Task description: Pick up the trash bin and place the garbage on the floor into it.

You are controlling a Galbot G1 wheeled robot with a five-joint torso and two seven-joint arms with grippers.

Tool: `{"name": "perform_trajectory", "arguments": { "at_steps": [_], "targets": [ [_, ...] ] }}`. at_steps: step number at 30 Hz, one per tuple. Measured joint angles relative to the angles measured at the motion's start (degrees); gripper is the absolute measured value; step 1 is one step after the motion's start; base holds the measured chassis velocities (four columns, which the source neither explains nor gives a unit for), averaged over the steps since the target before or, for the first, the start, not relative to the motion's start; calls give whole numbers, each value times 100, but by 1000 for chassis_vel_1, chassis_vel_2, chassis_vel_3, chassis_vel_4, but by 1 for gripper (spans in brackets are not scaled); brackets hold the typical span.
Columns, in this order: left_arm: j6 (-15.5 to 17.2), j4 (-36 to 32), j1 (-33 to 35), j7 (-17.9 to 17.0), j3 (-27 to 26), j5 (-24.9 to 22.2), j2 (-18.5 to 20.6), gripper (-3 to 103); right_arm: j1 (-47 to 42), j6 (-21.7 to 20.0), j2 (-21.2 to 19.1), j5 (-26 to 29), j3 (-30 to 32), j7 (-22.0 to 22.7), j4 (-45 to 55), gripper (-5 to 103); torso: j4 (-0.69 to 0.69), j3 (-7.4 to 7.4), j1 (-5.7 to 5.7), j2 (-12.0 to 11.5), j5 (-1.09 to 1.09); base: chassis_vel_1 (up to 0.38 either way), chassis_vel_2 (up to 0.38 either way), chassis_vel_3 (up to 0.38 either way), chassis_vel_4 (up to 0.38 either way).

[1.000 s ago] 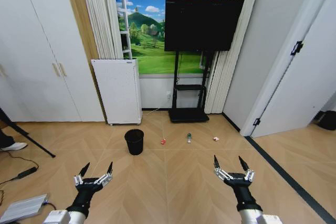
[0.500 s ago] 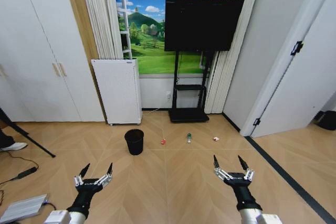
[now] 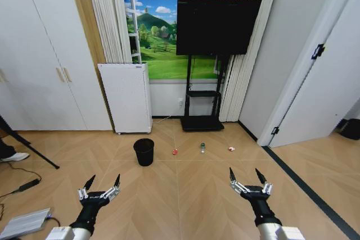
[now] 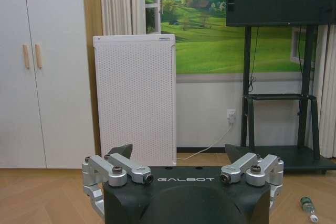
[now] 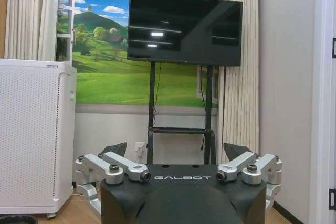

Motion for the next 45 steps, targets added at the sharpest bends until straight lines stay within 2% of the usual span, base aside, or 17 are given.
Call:
{"name": "perform_trajectory", "arguments": {
  "at_steps": [17,35,38,41,45],
  "targets": [
    [-7,-83,65,0,-34,7,-48,99,32,75,-49,-3,-42,-13,-66,100,0,1,2,-1,1,-184,191,193,-194],
    [-26,-98,90,-1,-36,9,-47,99,28,218,-43,-19,-28,-18,-139,100,0,1,2,-1,4,-342,349,350,-347],
    [-30,-84,85,-1,-36,9,-45,99,35,274,-43,-49,-26,-48,-167,100,0,0,1,-1,-4,-383,329,381,-356],
    [-31,-76,81,1,-33,9,-44,99,41,297,-36,-67,-40,-62,-192,100,0,2,2,-2,4,-358,348,354,-338],
    [-32,-71,76,0,-35,7,-34,99,55,351,-25,-69,-57,-104,-206,100,1,0,0,0,-3,-376,360,342,-357]
  ]
}}
